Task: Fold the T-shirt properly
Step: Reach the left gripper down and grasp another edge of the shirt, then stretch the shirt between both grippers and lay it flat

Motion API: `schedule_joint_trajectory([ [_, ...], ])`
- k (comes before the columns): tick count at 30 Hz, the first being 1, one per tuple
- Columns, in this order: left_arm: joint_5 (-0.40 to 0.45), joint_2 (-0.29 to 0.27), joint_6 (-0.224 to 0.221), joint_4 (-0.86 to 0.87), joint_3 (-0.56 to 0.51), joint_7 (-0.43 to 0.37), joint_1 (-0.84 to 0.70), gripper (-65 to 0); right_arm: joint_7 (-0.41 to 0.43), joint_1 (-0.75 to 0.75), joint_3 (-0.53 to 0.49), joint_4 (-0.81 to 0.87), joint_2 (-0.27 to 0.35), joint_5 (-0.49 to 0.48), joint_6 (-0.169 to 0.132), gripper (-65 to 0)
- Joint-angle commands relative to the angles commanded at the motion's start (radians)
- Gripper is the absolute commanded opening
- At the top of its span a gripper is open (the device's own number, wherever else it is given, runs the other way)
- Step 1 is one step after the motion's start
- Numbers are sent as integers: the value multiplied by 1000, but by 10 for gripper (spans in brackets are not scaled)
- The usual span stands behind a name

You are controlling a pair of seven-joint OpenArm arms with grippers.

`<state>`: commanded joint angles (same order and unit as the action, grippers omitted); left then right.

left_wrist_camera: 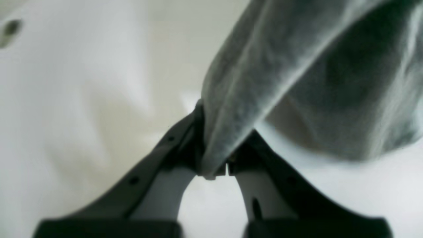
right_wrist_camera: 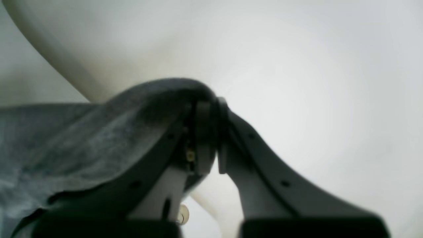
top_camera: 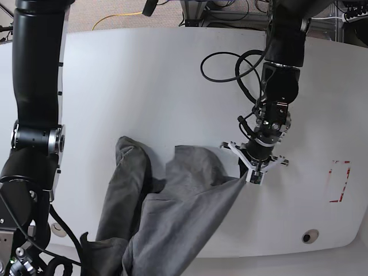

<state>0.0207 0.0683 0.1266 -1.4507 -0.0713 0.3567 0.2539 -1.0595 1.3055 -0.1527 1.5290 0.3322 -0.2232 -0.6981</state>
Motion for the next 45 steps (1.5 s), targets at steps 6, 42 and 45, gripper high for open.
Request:
schedule_joint_trajectory([
  [6,0,68,3,-215,97,109,37,-647,18,0,0,-89,-2,0,0,-650],
  [42,-3,192,316,-529,287,559,-107,-650,97,-561,321,227,60,-12,0,-650],
  [45,-3,189,316,-540,285,559,-187,-650,97,-689,371,302,25,-9,0,-650],
])
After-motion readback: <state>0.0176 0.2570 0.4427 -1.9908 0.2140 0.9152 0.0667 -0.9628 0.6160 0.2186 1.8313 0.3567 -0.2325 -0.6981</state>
